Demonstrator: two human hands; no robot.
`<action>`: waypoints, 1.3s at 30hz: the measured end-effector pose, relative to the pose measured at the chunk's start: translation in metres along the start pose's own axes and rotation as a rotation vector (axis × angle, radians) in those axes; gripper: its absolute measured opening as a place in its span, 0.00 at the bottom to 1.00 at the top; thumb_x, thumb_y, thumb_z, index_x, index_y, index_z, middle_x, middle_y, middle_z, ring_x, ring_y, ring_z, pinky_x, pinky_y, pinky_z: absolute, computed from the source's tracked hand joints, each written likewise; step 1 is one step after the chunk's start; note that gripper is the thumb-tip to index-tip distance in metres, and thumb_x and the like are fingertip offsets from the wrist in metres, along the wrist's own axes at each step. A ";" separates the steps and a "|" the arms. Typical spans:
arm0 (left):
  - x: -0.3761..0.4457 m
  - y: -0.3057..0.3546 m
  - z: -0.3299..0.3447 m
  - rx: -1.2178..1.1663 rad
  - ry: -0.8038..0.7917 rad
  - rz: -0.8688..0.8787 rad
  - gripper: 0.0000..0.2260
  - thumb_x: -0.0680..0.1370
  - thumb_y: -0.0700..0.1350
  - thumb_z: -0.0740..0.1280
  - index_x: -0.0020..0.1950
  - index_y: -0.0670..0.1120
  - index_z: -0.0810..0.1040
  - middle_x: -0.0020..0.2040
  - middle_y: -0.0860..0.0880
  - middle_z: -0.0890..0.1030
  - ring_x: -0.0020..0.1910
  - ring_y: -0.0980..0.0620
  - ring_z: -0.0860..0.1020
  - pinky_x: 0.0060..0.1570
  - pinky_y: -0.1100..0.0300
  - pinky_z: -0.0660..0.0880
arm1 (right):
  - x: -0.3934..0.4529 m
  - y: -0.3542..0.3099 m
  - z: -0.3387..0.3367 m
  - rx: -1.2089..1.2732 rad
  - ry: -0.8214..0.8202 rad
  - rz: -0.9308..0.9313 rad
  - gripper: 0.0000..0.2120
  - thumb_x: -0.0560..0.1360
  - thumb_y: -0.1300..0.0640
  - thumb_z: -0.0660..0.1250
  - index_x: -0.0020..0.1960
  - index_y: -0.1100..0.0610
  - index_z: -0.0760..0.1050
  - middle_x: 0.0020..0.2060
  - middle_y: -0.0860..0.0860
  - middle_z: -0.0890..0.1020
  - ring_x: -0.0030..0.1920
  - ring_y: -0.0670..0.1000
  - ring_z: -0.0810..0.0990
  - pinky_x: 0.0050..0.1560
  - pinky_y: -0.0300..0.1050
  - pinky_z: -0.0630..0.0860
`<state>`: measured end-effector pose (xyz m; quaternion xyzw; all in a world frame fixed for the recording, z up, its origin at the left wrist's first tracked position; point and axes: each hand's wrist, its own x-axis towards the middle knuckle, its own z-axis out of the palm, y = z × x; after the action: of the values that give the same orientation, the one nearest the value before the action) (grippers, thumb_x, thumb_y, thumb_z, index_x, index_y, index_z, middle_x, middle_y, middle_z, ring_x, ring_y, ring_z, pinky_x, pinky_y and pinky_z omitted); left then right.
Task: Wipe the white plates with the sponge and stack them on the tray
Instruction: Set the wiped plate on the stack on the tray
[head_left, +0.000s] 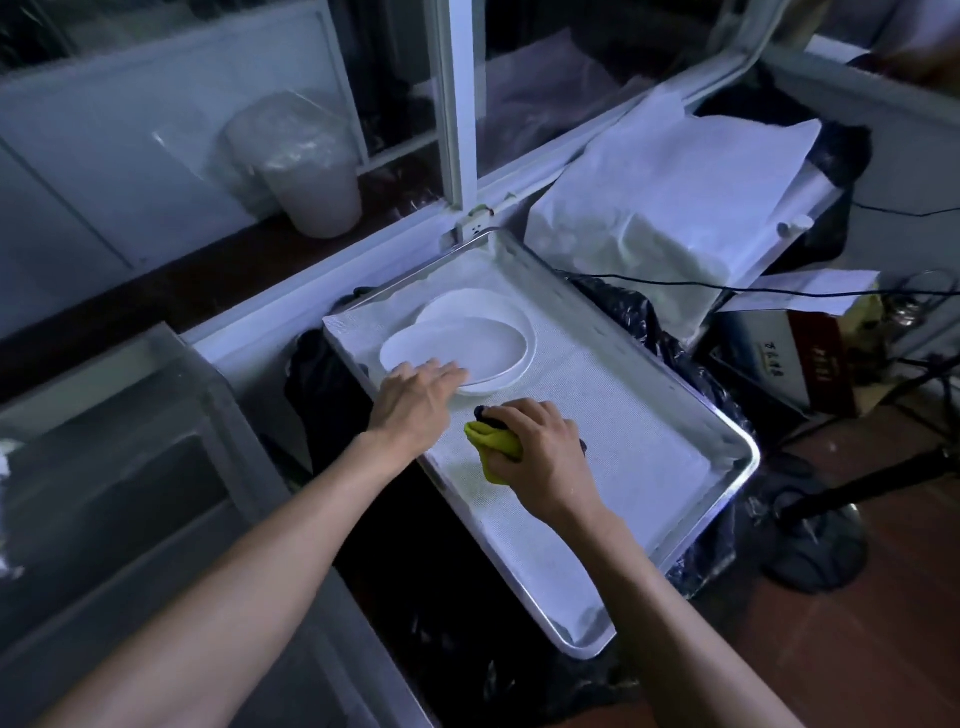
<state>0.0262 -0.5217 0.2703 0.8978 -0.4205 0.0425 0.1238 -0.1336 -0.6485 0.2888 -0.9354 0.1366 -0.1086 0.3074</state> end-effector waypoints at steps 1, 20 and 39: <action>0.004 0.001 0.007 -0.001 -0.008 -0.003 0.23 0.74 0.32 0.56 0.63 0.43 0.82 0.64 0.44 0.83 0.64 0.40 0.80 0.61 0.43 0.74 | 0.002 0.005 -0.001 0.003 -0.005 0.007 0.18 0.75 0.49 0.70 0.64 0.46 0.78 0.56 0.43 0.80 0.54 0.52 0.75 0.55 0.54 0.71; 0.042 -0.002 0.067 0.234 -0.344 0.047 0.32 0.80 0.34 0.59 0.82 0.48 0.52 0.83 0.47 0.54 0.81 0.42 0.50 0.77 0.38 0.52 | 0.025 0.056 0.014 0.042 -0.051 0.085 0.19 0.72 0.50 0.73 0.63 0.46 0.79 0.55 0.42 0.80 0.52 0.53 0.75 0.52 0.52 0.70; 0.003 -0.011 0.053 0.042 -0.152 0.046 0.20 0.77 0.33 0.66 0.69 0.40 0.77 0.71 0.41 0.76 0.73 0.38 0.71 0.71 0.40 0.67 | 0.026 0.045 0.025 0.115 0.007 0.060 0.16 0.74 0.51 0.73 0.61 0.45 0.79 0.54 0.41 0.80 0.50 0.52 0.75 0.51 0.54 0.73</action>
<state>0.0355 -0.5309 0.2175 0.8909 -0.4484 -0.0141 0.0717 -0.1109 -0.6781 0.2446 -0.9113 0.1592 -0.1104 0.3633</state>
